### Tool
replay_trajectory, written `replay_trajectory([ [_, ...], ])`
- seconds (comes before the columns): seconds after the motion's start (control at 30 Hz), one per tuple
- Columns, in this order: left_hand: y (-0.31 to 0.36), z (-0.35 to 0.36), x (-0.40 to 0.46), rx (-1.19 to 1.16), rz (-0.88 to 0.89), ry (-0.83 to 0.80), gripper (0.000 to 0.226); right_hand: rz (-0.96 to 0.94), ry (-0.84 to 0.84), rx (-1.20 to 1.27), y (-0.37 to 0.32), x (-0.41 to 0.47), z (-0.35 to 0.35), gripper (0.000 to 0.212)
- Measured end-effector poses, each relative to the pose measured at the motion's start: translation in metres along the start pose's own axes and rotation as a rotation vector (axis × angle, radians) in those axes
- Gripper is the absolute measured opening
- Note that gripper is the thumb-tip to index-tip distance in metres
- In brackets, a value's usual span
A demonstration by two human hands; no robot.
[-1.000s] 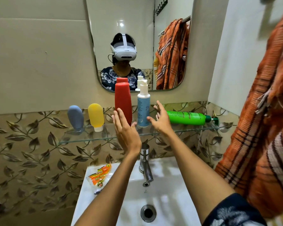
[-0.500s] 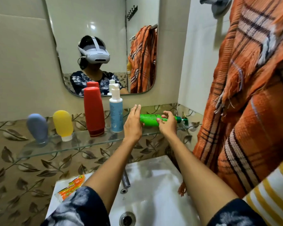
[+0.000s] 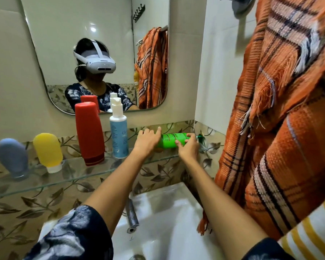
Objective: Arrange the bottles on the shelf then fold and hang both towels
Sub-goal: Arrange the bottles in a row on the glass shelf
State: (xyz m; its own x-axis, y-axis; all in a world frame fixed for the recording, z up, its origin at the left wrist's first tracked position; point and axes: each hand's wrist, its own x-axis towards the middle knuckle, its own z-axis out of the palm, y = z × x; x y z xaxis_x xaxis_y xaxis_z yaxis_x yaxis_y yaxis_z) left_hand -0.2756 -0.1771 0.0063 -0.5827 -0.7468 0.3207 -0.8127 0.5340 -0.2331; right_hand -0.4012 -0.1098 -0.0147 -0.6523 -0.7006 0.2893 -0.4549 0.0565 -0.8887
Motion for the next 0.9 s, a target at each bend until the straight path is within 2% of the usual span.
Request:
replay_trajectory([
  [0.1,0.006,0.008,-0.008,0.073,0.017,0.071,0.077,0.026,0.033,0.050,-0.001,-0.003,0.007,0.055],
  [0.3,0.009,0.007,-0.017,0.057,-0.001,0.177,0.056,0.109,0.122,0.252,-0.006,-0.010,0.015,0.072],
  [0.4,0.007,0.006,-0.022,0.036,-0.014,0.241,0.044,0.143,0.117,0.333,-0.009,-0.010,0.017,0.067],
  [0.5,0.003,0.006,-0.029,-0.022,-0.055,0.303,0.044,0.169,0.026,0.387,-0.013,-0.007,0.021,0.057],
  [0.6,0.002,0.002,-0.035,-0.233,-0.132,0.369,0.046,0.116,-0.146,0.456,-0.023,-0.008,0.027,0.052],
  [0.7,0.006,0.000,-0.039,-0.601,-0.158,0.464,0.040,0.046,-0.272,0.441,-0.035,-0.012,0.032,0.053],
  [0.77,0.009,-0.001,-0.042,-0.862,-0.143,0.473,0.044,-0.003,-0.261,0.446,-0.040,-0.012,0.035,0.050],
  [0.83,0.013,-0.004,-0.046,-1.092,-0.121,0.484,0.060,-0.077,-0.206,0.480,-0.042,-0.013,0.036,0.043],
  [0.9,0.018,-0.003,-0.047,-1.221,-0.117,0.514,0.070,-0.140,-0.175,0.511,-0.042,-0.015,0.037,0.043],
])
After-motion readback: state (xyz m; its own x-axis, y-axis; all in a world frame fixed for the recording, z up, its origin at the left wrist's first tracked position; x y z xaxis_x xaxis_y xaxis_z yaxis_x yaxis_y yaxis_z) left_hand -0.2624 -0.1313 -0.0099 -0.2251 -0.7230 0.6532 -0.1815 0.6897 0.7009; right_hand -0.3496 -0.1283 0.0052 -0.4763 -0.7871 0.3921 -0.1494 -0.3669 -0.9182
